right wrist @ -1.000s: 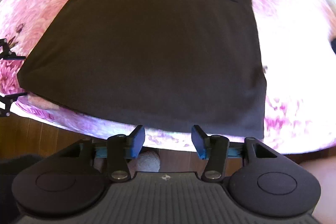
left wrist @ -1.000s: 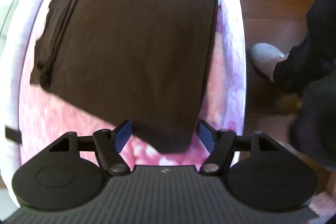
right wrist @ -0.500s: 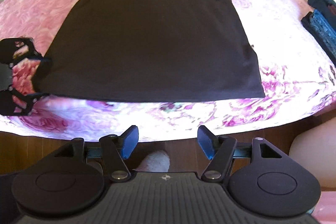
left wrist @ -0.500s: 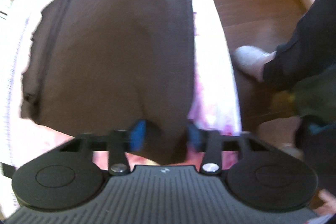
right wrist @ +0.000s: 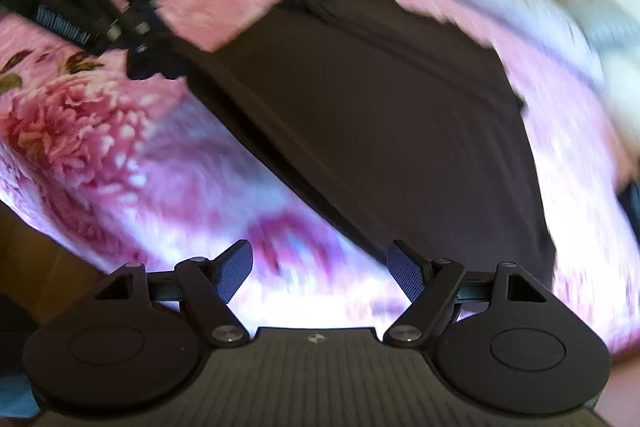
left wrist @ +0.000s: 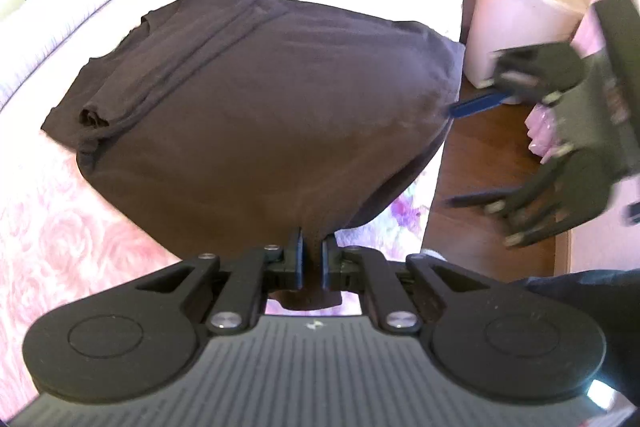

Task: Fold clothes
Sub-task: 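Lift the hem with both grippers and fold it toward the collar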

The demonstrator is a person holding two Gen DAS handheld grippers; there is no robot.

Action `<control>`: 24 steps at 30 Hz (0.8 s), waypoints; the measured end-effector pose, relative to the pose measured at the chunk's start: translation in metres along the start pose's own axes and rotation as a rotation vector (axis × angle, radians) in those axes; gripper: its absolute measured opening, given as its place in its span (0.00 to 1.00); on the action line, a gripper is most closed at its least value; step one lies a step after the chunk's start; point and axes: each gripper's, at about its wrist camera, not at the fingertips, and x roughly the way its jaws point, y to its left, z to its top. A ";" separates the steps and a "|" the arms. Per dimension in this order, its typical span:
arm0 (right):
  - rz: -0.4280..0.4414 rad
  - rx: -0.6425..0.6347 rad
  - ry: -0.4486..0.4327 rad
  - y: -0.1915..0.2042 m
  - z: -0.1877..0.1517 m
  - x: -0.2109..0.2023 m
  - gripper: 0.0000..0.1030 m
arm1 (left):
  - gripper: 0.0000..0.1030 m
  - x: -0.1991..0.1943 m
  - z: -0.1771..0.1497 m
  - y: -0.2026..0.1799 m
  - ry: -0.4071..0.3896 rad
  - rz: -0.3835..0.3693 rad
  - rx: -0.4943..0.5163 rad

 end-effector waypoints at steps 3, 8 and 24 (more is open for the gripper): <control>-0.074 -0.057 -0.064 0.010 0.010 0.027 0.74 | 0.06 -0.004 -0.001 -0.002 0.002 -0.007 0.037; -0.213 -0.125 -0.041 -0.021 -0.009 0.061 0.37 | 0.06 0.000 -0.009 -0.008 0.021 -0.011 0.046; -0.258 -0.529 0.105 -0.195 -0.085 0.090 0.00 | 0.06 0.009 0.015 0.002 0.127 0.130 -0.147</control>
